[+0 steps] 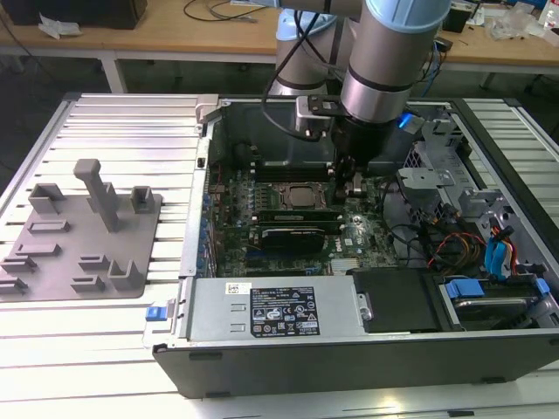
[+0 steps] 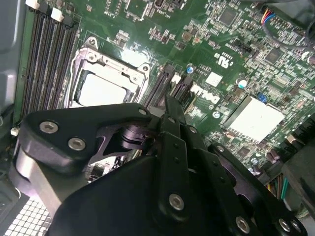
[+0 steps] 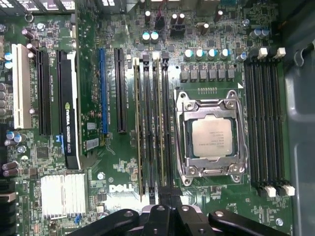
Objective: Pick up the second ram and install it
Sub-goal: 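Press down the second ram until it locks into place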
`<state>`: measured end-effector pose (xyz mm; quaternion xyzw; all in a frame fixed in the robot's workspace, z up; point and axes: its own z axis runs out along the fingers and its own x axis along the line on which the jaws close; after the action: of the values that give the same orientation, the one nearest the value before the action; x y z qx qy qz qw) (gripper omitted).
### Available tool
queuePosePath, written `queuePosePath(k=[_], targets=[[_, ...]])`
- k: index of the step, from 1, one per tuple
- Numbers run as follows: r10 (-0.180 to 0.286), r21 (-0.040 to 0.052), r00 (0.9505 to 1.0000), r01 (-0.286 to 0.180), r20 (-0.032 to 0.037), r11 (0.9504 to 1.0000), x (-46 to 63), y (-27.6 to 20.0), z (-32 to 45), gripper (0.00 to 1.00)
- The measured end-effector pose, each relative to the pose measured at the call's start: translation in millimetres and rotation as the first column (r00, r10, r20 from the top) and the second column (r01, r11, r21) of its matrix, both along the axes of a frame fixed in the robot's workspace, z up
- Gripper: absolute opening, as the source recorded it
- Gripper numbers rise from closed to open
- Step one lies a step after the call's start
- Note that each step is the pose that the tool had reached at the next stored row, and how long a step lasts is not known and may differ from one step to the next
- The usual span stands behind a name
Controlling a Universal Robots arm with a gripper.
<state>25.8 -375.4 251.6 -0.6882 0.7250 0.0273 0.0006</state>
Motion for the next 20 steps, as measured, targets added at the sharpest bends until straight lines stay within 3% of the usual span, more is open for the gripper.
queuePosePath(k=[13, 20], targets=[[0.000, -0.0001, 1.0000, 0.000, 0.0000, 1.0000, -35.8, 0.0, 0.0, 0.08], [0.000, -0.0001, 1.0000, 0.000, 0.0005, 1.0000, -61.8, 0.0, 0.0, 0.08]])
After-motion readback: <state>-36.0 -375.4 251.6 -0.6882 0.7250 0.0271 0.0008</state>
